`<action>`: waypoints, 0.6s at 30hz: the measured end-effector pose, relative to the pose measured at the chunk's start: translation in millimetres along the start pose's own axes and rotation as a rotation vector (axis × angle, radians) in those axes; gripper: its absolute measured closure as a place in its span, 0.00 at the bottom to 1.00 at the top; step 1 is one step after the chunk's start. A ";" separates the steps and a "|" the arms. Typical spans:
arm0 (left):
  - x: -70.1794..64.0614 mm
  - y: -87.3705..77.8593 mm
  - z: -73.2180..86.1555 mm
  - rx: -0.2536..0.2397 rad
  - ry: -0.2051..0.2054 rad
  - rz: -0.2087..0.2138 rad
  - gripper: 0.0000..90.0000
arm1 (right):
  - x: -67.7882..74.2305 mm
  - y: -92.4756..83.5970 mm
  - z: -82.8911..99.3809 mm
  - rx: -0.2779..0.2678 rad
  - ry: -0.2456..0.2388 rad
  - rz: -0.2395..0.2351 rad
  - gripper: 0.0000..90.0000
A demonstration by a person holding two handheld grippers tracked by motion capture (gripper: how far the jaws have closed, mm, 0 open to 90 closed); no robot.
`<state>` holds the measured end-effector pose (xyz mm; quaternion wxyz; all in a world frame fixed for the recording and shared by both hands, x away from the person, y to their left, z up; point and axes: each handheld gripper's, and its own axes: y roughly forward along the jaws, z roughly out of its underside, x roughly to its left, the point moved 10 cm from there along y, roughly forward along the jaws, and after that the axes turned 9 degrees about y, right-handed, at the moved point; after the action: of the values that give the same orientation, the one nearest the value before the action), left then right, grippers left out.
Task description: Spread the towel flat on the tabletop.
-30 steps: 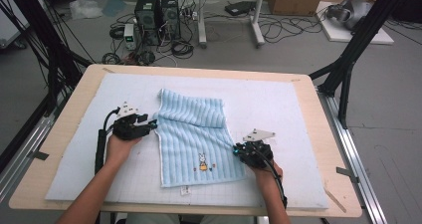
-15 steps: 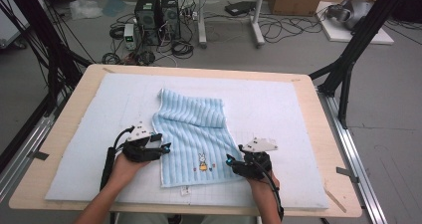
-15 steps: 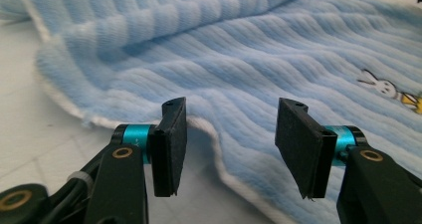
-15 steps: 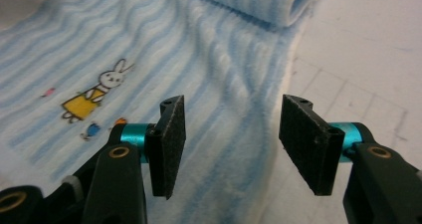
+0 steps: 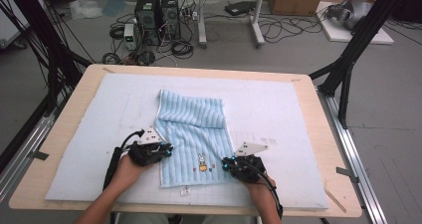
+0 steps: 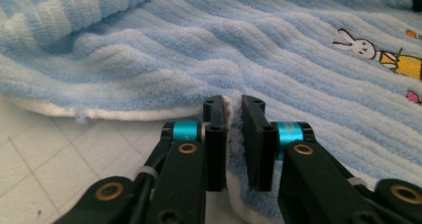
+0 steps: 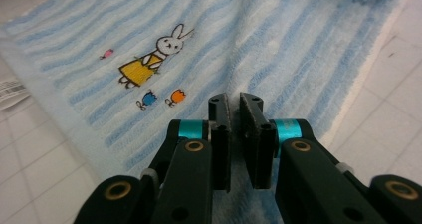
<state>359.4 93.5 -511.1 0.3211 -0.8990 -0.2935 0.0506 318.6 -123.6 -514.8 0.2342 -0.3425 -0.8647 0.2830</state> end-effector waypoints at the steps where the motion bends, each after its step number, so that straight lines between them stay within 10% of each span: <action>1: -1.1 -1.8 1.1 0.002 -0.004 0.010 0.91 | 1.1 -0.7 0.6 0.002 -0.004 -0.003 0.94; 18: -29.7 -35.9 23.1 -0.001 0.012 0.105 0.91 | 41.7 -17.7 25.7 0.081 -0.080 -0.123 0.94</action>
<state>310.7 111.8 -510.4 0.3192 -0.9136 -0.2442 0.0617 267.8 -112.5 -513.3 0.2301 -0.2673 -0.8808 0.3161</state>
